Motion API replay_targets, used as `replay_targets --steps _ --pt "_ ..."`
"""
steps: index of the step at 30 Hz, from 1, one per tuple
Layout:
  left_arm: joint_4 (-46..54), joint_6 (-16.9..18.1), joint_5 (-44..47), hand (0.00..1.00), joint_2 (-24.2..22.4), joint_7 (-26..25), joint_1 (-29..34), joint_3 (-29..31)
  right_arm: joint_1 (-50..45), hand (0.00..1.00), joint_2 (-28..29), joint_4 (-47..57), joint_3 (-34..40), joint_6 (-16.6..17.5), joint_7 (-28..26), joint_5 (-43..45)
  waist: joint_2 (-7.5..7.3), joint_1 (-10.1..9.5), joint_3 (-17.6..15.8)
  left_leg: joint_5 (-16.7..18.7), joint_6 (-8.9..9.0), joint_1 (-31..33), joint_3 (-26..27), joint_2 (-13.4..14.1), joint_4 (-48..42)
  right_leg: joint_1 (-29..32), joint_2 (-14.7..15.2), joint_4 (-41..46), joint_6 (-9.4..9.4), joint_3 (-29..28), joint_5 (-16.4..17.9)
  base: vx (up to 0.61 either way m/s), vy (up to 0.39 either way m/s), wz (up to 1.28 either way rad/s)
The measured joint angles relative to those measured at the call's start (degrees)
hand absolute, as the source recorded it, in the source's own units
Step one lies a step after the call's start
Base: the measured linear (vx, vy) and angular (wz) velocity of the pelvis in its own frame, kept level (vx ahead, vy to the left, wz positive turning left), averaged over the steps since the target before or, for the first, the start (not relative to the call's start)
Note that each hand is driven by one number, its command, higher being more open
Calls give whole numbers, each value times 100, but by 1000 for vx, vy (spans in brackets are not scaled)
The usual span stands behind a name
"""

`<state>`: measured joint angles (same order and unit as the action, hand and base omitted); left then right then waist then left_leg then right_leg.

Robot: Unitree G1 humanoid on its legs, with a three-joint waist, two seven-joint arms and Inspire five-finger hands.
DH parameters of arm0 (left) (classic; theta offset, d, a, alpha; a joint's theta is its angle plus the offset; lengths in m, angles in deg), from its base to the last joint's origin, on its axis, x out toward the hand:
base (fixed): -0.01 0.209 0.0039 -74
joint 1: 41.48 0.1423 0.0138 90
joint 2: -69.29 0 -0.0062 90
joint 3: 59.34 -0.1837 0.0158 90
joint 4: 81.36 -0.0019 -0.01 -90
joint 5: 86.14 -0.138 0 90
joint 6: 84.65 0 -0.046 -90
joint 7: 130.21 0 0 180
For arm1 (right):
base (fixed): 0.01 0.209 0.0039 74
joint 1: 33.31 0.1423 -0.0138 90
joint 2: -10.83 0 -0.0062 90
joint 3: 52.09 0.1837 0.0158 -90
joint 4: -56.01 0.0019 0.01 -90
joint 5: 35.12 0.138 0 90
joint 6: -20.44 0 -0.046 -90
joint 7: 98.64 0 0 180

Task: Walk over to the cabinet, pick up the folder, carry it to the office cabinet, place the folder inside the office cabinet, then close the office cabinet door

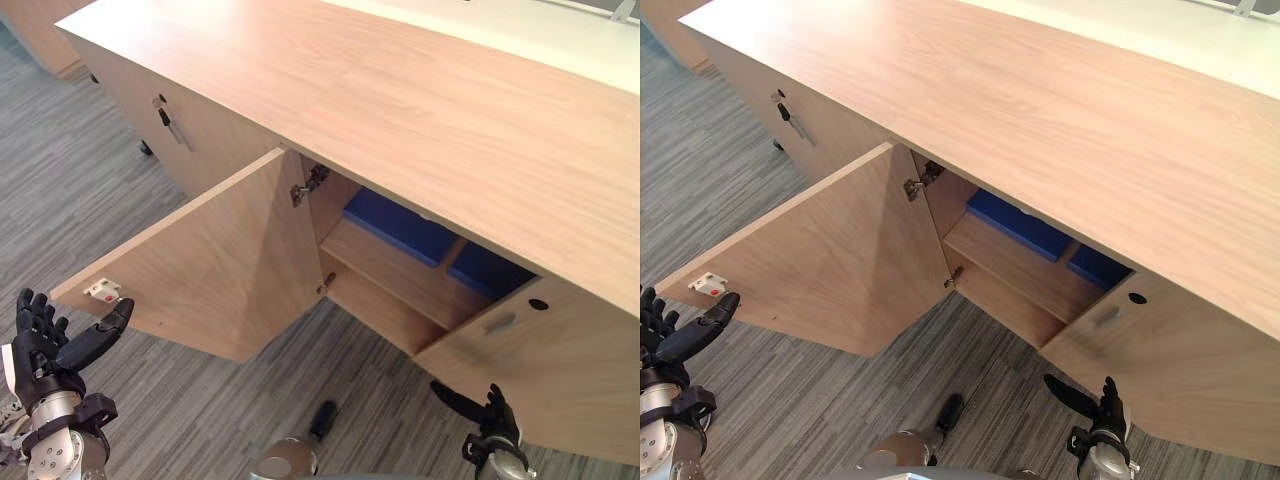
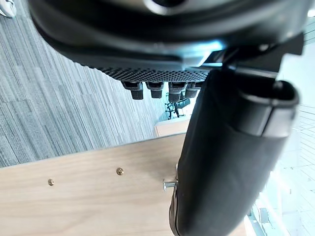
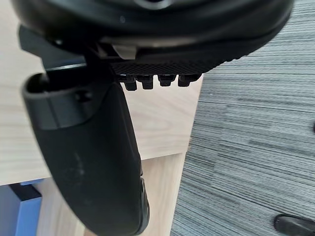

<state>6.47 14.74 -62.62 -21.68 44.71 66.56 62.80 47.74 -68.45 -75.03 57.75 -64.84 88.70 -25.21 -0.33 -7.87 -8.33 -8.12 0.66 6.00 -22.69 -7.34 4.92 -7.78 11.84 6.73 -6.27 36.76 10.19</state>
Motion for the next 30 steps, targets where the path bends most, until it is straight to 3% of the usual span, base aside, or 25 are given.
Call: replay_targets --steps 9,16,21,30 --pt "-112 0 -325 100 -17 -166 -85 -354 -35 100 57 -214 0 -2 -13 -3 -21 31 1 20 33 -34 359 200 6 73 -139 -171 10 -572 -12 -70 -25 -21" --pt "-370 214 -325 100 -229 -395 -39 -437 -99 100 145 -419 -9 -4 -13 -1 -20 97 -1 -23 84 -9 699 446 43 298 -317 -220 86 -999 -121 -118 -13 -30" --pt "-134 516 -325 100 -853 -550 643 -1034 -127 100 307 -620 -11 -2 -10 4 -15 92 -15 -42 100 28 916 508 43 422 -350 -255 83 -1235 -234 -82 15 -21" --pt "-125 728 -327 100 -1118 -557 1441 -1625 103 100 471 -702 -456 1 -10 0 30 63 -71 -82 104 335 1471 653 39 1016 -411 -243 92 -1832 -403 -65 30 -29"
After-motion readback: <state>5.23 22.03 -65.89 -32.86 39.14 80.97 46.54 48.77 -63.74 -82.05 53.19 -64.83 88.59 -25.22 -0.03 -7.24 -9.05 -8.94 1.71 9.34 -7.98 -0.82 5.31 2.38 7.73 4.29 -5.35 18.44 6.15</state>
